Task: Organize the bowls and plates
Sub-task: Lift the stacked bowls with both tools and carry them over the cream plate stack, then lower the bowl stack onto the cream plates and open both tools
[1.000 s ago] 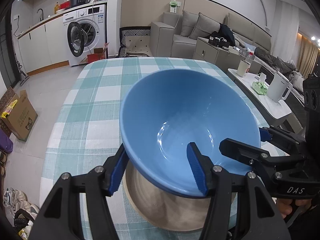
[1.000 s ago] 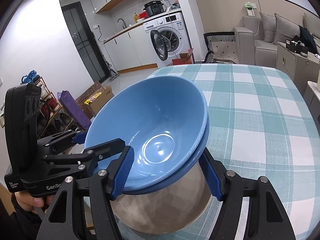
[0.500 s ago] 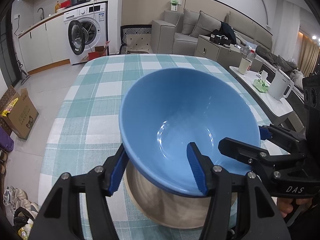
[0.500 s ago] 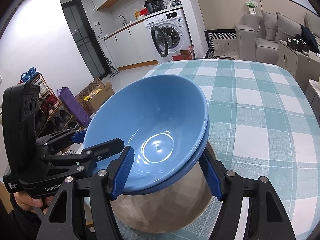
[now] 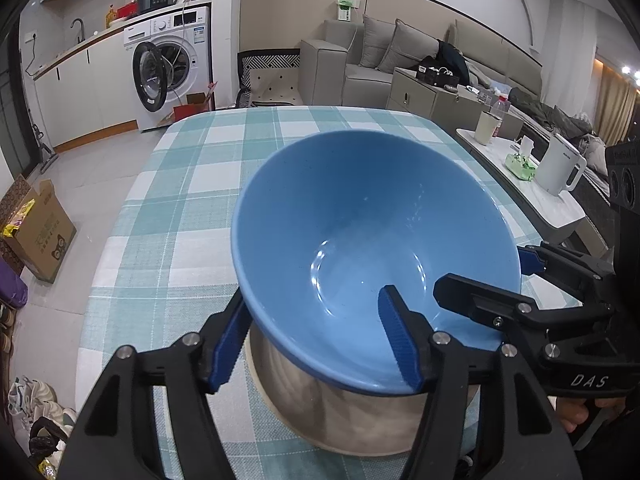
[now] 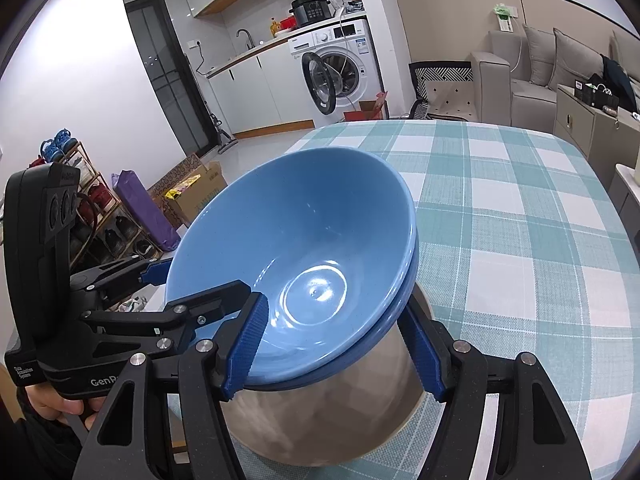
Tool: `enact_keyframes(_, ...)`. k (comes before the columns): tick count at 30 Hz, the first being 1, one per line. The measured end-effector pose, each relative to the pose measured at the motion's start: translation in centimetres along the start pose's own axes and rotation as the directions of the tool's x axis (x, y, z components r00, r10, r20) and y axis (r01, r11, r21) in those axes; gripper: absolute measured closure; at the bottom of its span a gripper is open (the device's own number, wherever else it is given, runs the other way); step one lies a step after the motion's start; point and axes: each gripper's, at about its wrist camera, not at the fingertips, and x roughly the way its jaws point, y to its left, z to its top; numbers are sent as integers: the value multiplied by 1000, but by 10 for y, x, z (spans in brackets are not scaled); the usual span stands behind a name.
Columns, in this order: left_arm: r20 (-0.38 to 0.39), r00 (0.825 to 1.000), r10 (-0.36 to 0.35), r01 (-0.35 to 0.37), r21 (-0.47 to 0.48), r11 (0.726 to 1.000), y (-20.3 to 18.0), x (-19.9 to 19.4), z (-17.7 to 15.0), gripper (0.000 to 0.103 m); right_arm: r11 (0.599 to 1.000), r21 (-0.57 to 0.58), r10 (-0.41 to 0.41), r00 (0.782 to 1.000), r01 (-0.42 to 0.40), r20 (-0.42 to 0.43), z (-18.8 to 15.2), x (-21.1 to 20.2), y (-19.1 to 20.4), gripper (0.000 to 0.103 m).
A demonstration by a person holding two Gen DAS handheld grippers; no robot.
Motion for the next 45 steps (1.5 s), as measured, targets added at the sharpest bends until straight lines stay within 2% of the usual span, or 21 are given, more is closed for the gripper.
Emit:
enact_keyframes(7, 0, 1000, -1, 1, 5, 1000, -3, 0, -1, 36, 1000, -3, -3, 1000, 3, 2, -1, 0, 1, 33)
enact_keyframes(10, 12, 1000, 11, -11, 16, 1000, -3, -2, -1, 28, 1000, -12, 5, 1000, -5, 4, -2, -2, 1, 31)
enact_keyframes(11, 23, 999, 23, -24, 23, 999, -4, -4, 0, 25, 1000, -14, 5, 1000, -5, 8, -1, -3, 0, 29)
enact_keyframes(13, 42, 999, 28, -29, 33, 999, -4, -9, 1, 23, 1000, -18, -4, 1000, 4, 29, 0, -8, -1, 17)
enact_keyframes(15, 58, 998, 26, -28, 30, 999, 0, -14, 4, 12, 1000, -22, -9, 999, 10, 51, 2, -12, -2, 13)
enact_keyframes(20, 110, 994, 30, -33, 20, 999, 8, -27, 7, 0, 999, -36, -17, 995, 21, 100, 7, -26, -5, 2)
enact_keyframes(31, 203, 976, 78, -86, 30, 996, 23, -44, -11, 0, 990, -132, -31, 982, 57, 188, -14, -50, -8, 1)
enact_keyframes(38, 278, 955, 99, -112, 29, 993, 27, -55, -36, 0, 992, -119, -5, 974, 33, 227, -33, -58, -16, 1)
enact_keyframes(42, 291, 950, 110, -128, 44, 991, 26, -57, -47, 0, 992, -126, 3, 972, 27, 236, -41, -58, -16, 1)
enact_keyframes(45, 308, 945, 110, -120, 13, 993, 30, -58, -53, 0, 990, -137, -2, 972, 35, 234, -47, -57, -15, 1)
